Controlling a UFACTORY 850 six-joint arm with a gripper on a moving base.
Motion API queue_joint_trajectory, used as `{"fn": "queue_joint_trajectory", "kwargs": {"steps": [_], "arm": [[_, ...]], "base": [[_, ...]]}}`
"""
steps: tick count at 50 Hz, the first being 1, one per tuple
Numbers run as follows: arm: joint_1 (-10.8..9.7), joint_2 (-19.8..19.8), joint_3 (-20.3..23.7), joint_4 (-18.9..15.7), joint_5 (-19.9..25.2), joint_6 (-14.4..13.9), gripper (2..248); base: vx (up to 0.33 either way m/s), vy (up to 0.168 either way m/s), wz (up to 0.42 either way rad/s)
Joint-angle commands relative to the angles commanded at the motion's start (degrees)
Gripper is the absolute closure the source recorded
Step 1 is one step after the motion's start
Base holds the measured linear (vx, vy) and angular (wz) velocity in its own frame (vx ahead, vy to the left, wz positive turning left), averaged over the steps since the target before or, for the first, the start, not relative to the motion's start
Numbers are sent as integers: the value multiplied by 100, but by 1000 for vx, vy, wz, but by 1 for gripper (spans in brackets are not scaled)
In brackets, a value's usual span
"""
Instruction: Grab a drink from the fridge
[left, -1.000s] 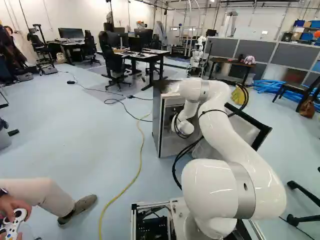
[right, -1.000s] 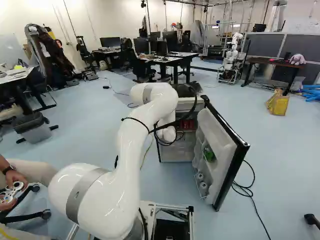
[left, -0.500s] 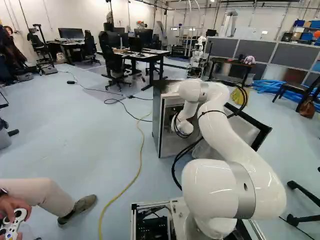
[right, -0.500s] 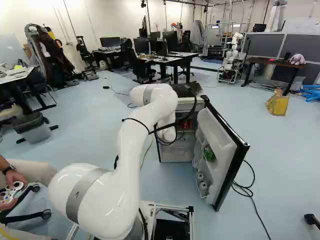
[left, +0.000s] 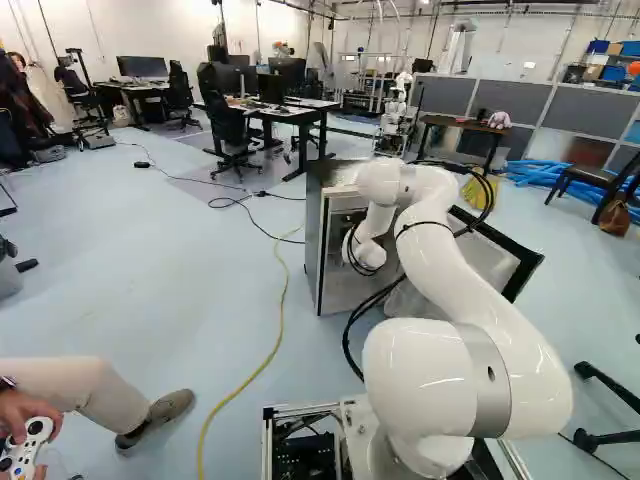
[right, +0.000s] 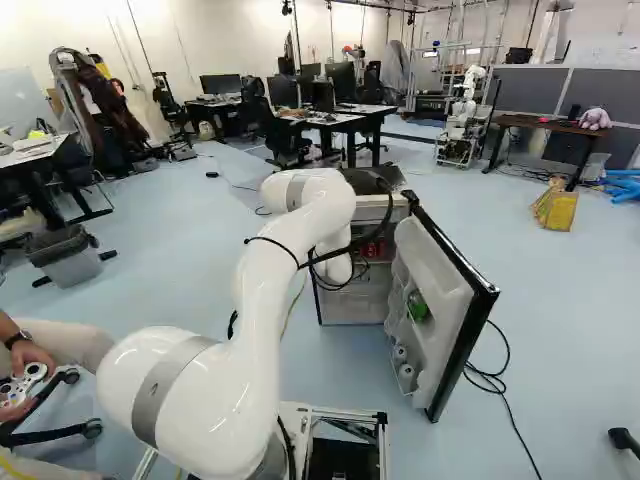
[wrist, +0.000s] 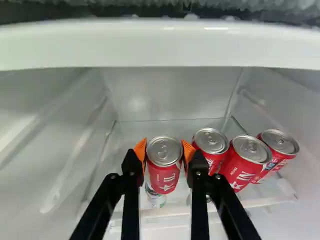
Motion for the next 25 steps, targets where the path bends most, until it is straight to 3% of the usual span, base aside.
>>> {"fn": "queue_joint_trajectory", "kwargs": {"steps": [25], "arm": [[-1, 68, 67, 0, 0, 0, 157]], "base": [[0, 0, 0]]}}
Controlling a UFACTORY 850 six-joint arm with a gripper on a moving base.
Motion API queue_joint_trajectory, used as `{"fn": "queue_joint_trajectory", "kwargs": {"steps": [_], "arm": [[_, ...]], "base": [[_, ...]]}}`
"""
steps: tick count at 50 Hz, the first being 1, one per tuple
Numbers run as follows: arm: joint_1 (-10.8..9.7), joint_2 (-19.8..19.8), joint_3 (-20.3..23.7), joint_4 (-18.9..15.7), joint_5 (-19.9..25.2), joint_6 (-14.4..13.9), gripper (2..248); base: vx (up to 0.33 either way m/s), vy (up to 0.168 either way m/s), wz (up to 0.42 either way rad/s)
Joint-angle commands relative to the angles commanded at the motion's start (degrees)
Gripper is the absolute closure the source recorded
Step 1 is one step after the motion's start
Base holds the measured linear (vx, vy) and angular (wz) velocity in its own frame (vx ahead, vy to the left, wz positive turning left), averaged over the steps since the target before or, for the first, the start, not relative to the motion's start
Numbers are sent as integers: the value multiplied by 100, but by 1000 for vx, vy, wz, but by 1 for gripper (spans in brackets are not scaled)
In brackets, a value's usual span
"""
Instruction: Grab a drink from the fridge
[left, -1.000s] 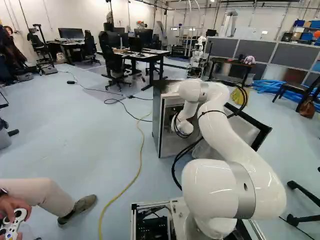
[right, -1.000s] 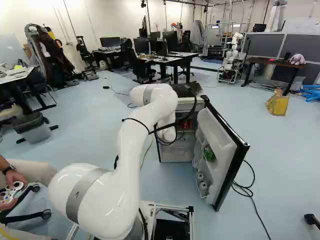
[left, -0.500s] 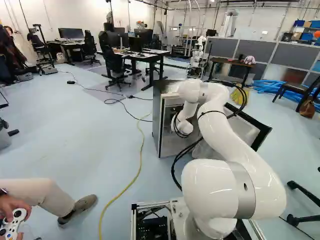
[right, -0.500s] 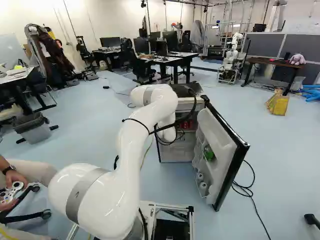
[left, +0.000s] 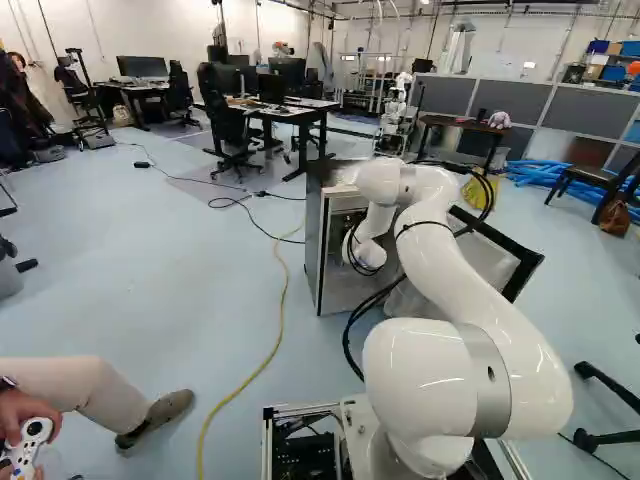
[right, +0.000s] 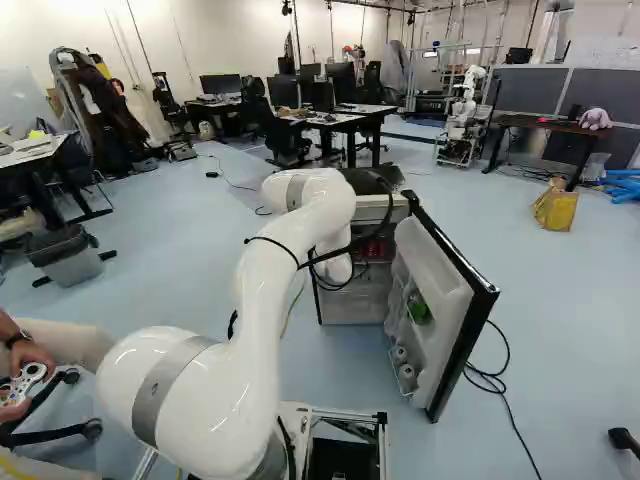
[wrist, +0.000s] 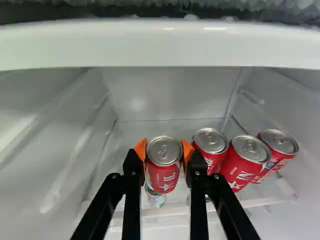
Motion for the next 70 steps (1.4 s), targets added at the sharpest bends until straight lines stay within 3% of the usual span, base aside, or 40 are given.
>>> {"fn": "queue_joint_trajectory", "kwargs": {"steps": [23, 70], "arm": [[-24, 560, 614, 0, 0, 0, 157], [-128, 1256, 1808, 0, 0, 0, 157]], "base": [[0, 0, 0], [0, 0, 0]]}}
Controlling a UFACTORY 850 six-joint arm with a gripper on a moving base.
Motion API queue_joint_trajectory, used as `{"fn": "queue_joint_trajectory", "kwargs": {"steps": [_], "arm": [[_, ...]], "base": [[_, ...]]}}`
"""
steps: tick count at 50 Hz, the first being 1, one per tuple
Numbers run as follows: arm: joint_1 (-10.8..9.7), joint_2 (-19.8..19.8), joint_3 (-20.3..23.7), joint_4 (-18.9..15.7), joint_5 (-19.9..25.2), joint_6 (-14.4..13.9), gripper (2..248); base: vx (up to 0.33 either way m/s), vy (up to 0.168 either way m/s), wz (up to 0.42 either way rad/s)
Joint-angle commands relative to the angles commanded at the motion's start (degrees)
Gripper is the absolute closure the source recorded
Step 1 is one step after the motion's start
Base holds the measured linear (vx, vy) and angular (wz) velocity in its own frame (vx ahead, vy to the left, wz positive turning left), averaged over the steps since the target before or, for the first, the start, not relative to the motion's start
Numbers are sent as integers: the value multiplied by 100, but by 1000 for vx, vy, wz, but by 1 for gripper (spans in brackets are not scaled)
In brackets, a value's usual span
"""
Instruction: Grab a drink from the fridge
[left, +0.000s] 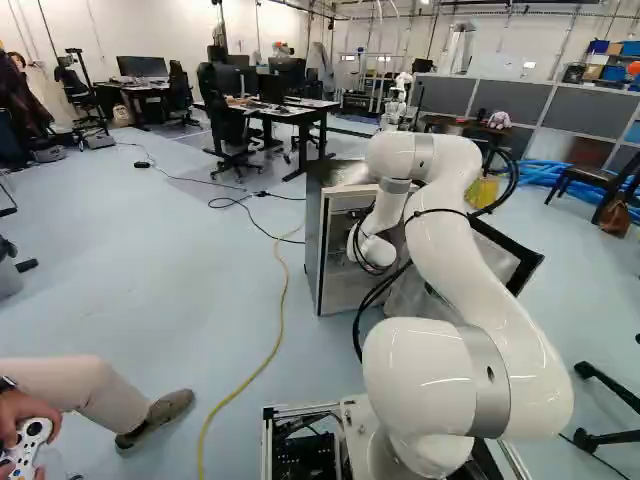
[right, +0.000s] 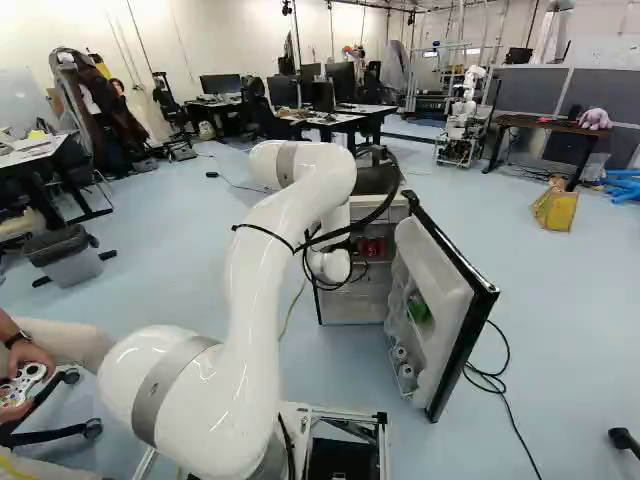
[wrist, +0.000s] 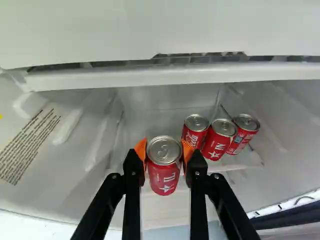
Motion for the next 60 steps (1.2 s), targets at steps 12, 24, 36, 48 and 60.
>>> {"fn": "queue_joint_trajectory", "kwargs": {"steps": [12, 24, 36, 48, 60], "arm": [[-35, 183, 329, 0, 0, 0, 157], [-73, 359, 649, 0, 0, 0, 157], [-112, 680, 1053, 0, 0, 0, 157], [-153, 1060, 1483, 0, 0, 0, 157], [-196, 1446, 1903, 0, 0, 0, 157]], "base": [[0, 0, 0], [0, 0, 0], [0, 0, 0], [0, 0, 0], [0, 0, 0]]}}
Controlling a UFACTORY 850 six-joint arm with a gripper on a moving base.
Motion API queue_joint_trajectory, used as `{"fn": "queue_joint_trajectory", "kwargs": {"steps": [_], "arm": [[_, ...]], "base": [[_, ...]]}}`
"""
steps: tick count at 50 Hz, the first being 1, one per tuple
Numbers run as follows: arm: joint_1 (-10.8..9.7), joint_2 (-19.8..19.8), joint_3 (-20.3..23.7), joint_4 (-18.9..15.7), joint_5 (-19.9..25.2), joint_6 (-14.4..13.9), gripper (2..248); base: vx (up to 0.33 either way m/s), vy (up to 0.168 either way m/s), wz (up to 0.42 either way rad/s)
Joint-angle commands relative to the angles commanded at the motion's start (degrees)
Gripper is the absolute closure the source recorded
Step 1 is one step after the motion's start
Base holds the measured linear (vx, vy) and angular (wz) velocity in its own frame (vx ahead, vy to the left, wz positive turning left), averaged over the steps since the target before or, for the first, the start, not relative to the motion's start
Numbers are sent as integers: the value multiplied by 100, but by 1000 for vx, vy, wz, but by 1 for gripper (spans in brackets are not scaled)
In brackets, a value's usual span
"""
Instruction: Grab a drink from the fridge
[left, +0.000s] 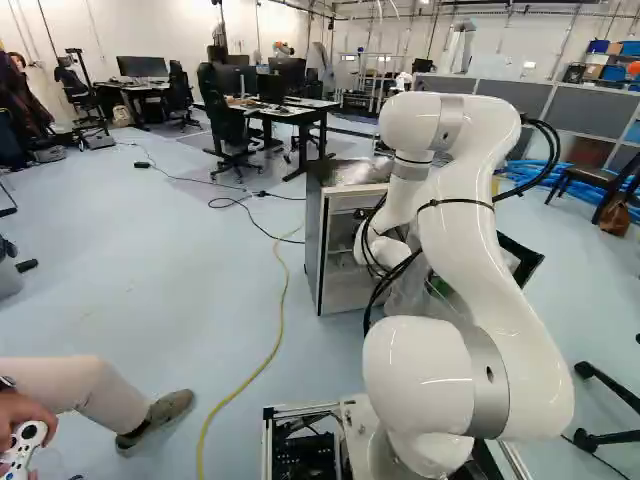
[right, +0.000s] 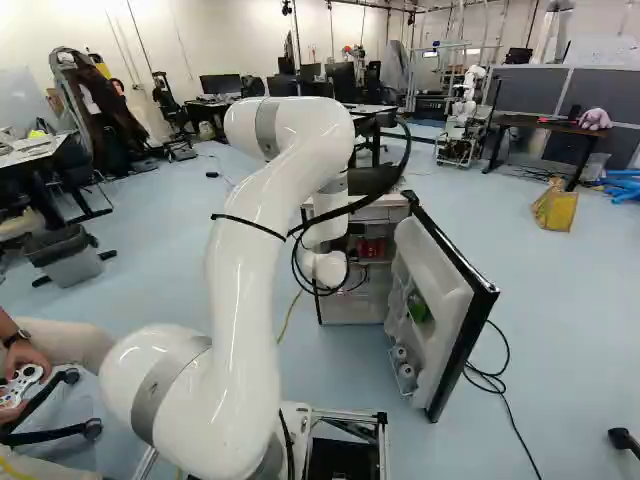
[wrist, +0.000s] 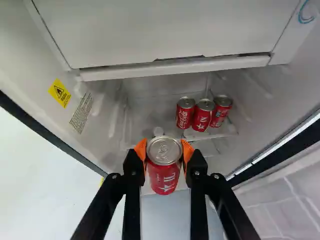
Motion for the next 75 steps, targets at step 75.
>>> {"fn": "queue_joint_trajectory", "kwargs": {"steps": [75], "arm": [[-112, 1793, 1332, 0, 0, 0, 157]], "base": [[0, 0, 0]]}}
